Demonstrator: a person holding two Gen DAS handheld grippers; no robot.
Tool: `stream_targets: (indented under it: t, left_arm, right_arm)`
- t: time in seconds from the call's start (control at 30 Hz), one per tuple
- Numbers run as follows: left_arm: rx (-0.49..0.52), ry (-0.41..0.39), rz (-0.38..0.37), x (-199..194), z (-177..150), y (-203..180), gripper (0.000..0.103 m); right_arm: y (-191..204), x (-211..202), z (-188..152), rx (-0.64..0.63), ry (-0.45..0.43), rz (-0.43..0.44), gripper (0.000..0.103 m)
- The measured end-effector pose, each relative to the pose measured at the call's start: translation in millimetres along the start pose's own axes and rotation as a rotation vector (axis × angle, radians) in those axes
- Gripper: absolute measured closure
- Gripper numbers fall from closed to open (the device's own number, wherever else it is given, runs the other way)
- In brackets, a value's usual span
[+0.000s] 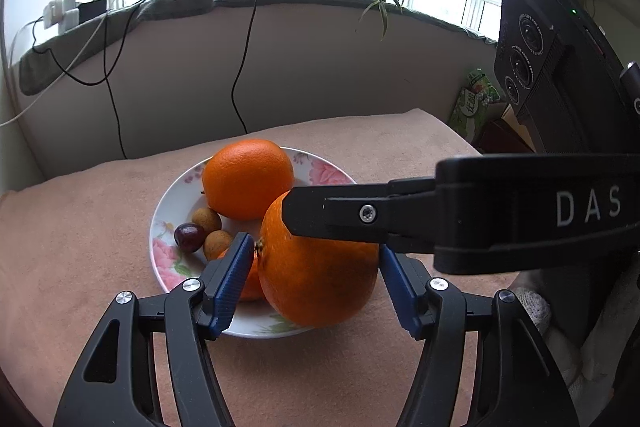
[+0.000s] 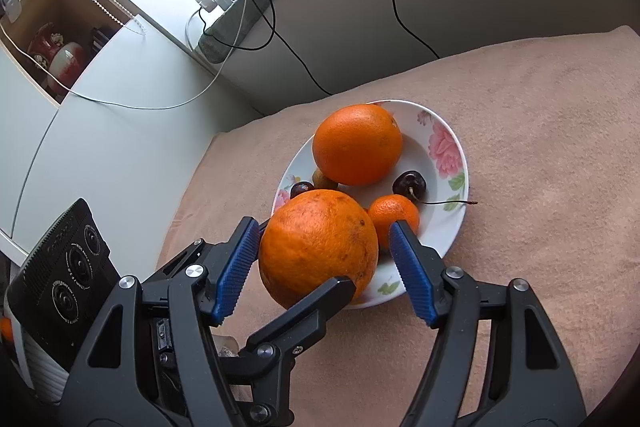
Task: Organize fruits
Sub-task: 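Lower the large orange into the plate and open the right gripper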
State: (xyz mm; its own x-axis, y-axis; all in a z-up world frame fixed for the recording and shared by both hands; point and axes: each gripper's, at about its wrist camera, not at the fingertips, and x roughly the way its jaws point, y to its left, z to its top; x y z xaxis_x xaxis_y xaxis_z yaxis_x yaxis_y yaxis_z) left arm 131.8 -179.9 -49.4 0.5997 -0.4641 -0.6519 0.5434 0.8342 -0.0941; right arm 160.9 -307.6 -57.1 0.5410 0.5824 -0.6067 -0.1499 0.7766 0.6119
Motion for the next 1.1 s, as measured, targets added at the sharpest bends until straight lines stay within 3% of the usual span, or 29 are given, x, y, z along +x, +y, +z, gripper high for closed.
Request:
stream_targets:
  t: [0.6,0.7,0.83,0.97,1.1]
  left_arm:
    - [0.003,-0.007,0.011,-11,-2,0,0.037]
    - [-0.001,-0.015,0.01,-17,-3,1,0.031]
    - [-0.018,-0.022,0.009,-25,-3,8,0.03]
    - [-0.028,-0.012,0.009,-32,-7,16,0.03]
    - [-0.05,-0.021,0.028,-46,-18,26,0.03]
  right_arm:
    - [8,-10,-7,-0.03,-0.019,-0.026,0.033]
    - [10,-15,-6,-0.041,-0.028,-0.042,0.033]
    - [13,-23,-8,-0.056,-0.049,-0.057,0.032]
    - [18,-37,-11,-0.08,-0.118,-0.102,0.016]
    - [23,-54,-23,-0.113,-0.191,-0.154,0.013]
